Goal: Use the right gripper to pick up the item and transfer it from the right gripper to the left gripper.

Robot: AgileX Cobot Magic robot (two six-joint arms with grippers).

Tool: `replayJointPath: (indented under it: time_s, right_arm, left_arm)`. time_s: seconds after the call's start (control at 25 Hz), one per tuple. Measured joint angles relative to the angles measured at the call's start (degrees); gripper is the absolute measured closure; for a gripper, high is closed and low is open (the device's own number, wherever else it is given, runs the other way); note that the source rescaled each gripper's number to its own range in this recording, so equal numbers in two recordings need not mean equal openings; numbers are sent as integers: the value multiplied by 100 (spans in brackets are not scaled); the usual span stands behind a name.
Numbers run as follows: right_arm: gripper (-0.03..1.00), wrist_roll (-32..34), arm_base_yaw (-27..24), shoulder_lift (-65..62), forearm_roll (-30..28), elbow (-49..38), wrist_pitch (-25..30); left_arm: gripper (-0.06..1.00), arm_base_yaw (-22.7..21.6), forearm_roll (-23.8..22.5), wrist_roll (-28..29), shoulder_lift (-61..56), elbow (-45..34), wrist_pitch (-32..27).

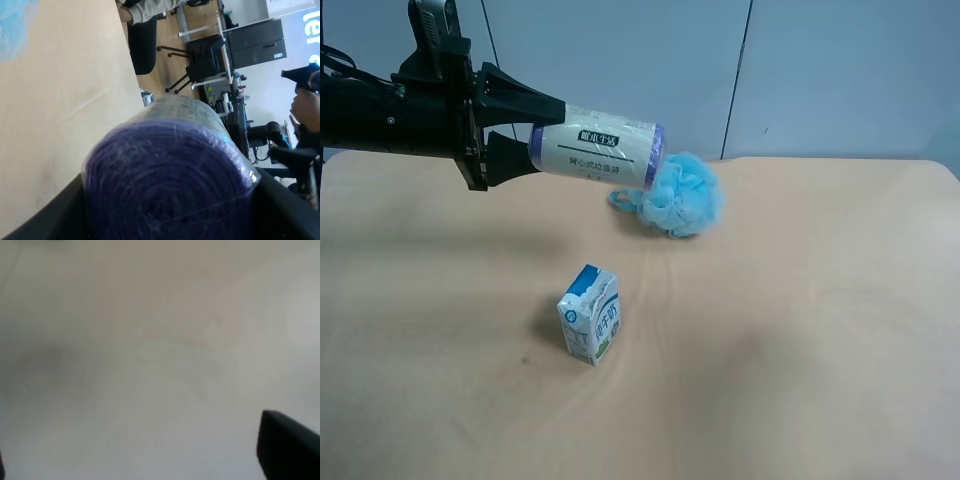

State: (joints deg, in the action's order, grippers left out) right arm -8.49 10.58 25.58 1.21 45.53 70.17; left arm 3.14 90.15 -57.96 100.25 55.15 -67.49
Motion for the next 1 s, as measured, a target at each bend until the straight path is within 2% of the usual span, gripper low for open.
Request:
replayJointPath:
  time_s: [0.16, 0.44, 0.84, 1.0]
  right_arm:
    - [0, 55, 0, -630, 70, -576, -54]
    - [0, 269, 0, -815, 102, -1583, -665]
    - [0, 281, -30, -1057, 218, -1648, -865]
    - [0, 299, -397, -1501, 163, -1648, -865]
  left_arm:
    - [93, 0, 0, -2, 0, 0, 0]
    - [93, 0, -4, -2, 0, 0, 0]
    - [93, 0, -33, -7, 0, 0, 0]
    - [93, 0, -40, -21, 0, 0, -2]
